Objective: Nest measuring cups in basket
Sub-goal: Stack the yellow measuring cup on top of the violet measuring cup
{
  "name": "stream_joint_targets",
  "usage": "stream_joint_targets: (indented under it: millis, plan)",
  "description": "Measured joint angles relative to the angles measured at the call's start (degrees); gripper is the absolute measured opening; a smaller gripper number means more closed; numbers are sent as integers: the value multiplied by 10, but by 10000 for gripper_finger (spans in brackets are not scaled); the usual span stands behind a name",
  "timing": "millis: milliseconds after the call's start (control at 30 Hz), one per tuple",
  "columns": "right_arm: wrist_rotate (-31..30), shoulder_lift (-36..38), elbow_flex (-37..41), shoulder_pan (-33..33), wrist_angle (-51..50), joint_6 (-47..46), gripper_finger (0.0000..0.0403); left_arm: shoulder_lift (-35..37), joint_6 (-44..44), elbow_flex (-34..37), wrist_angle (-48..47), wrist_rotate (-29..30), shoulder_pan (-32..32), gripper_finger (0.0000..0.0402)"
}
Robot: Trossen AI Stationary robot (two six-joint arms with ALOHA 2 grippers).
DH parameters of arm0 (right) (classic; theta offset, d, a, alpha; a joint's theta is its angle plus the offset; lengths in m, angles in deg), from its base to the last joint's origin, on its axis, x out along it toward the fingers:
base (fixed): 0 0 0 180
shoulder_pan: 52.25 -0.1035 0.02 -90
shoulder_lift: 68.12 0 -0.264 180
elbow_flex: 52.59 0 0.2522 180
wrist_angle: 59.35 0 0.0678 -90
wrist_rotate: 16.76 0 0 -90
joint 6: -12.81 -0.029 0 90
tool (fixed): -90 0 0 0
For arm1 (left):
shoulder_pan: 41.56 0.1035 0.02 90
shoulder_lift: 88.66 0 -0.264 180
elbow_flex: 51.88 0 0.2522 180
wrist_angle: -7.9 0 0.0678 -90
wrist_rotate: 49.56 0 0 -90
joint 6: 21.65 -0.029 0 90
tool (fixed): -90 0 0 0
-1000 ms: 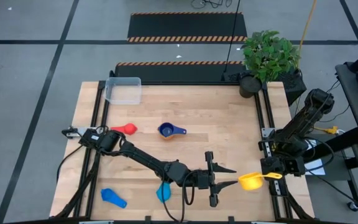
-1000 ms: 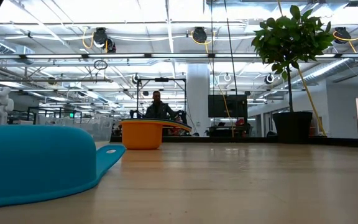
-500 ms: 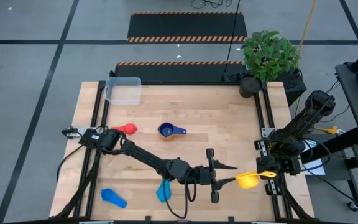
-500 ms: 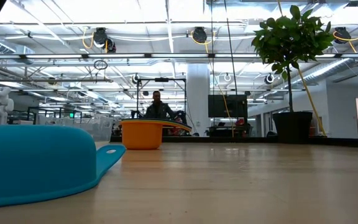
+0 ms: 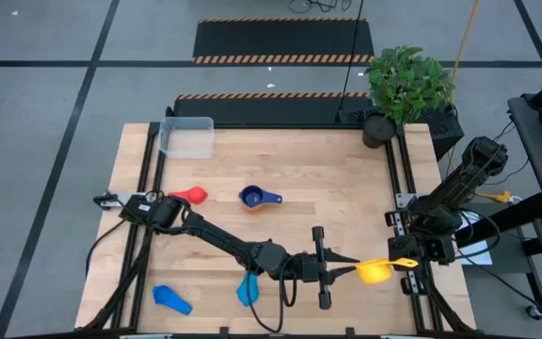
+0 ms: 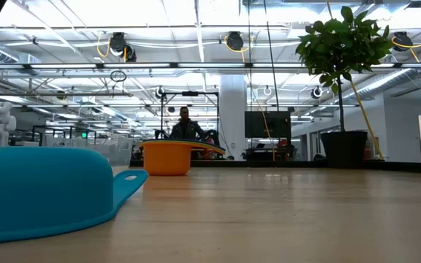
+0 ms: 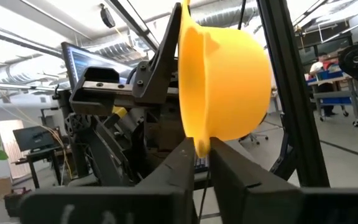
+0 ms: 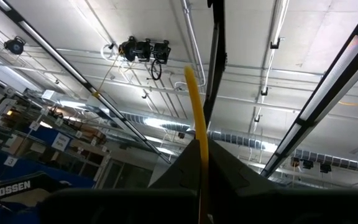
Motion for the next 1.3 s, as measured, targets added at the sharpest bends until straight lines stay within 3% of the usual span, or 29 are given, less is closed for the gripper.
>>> stream_joint_targets:
  millis: [100,400,567,733,933,1100,1300]
  plan:
    - [0,0,0,0,0,0,2,0,-1,0,0,1,0,11]
    - [-23,1,0,-1,5,-18,7,22,-31,0,-22,50,-17,6]
    - [-64,2,0,-1,-1,-29,46,45,-68,0,-64,114,-32,4]
    - [-109,17,0,-4,-13,-32,109,73,-134,0,-94,203,-59,3]
    - [-217,49,0,-15,-63,-5,183,126,-195,0,-199,356,-97,4]
    - [-334,72,-15,-27,-125,50,221,152,-216,0,-272,460,-125,3]
    - [-526,66,-107,-51,-360,103,244,183,-234,0,-361,619,-169,3]
